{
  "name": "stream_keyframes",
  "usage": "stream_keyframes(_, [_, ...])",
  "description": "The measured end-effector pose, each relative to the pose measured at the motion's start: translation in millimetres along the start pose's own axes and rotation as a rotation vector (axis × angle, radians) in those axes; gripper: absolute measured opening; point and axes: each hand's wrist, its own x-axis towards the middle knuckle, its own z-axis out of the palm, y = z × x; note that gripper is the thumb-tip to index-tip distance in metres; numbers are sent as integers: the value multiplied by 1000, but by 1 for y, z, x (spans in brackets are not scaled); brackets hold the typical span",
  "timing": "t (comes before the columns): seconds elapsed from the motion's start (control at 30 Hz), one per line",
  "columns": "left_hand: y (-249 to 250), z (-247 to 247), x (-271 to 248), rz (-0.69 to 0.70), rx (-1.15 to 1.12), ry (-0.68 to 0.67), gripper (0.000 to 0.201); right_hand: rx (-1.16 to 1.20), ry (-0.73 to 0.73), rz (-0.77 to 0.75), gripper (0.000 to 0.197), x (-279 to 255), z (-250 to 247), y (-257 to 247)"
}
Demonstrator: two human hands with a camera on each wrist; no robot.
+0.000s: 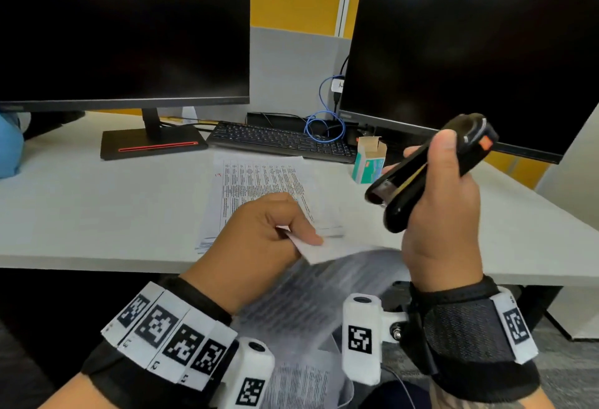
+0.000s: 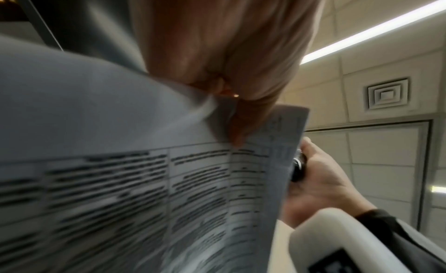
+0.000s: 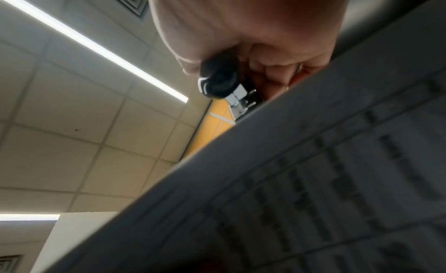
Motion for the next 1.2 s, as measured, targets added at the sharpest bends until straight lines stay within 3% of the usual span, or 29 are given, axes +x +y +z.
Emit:
stream_keyframes(0.2, [-7, -2, -2, 132, -13, -39, 23, 130, 124, 6, 38, 9, -14, -5])
stream_keyframes(0.4, [-8, 0, -2, 89, -75, -59, 31, 88, 150, 38, 57, 8, -18, -3])
stream_keyframes(0.53, [-9, -3, -1, 0, -109, -73, 21, -10, 104, 99, 39, 11, -19, -4])
stream_keyframes(0.6, [-12, -6, -1, -59, -107, -56, 12, -132, 30, 190, 30, 17, -20, 2])
stream_keyframes(0.73, [-21, -12, -2, -182, -111, 54, 14, -471, -146, 564, 55, 35, -23, 26])
stream_keyframes(0.87, [-29, -16, -2, -253, -89, 107, 12, -562, -229, 771, 40, 50, -25, 52])
stream_keyframes(0.97, [-36, -18, -3, -281, -104, 127, 10, -704, -262, 774, 39, 59, -25, 65])
stream_keyframes(1.07, [-42, -19, -4, -300, -122, 129, 14, -987, -319, 675, 36, 64, -27, 74])
stream_keyframes(1.2, [-49, -19, -7, -294, -130, 166, 13, -1304, -499, 511, 29, 65, -26, 72])
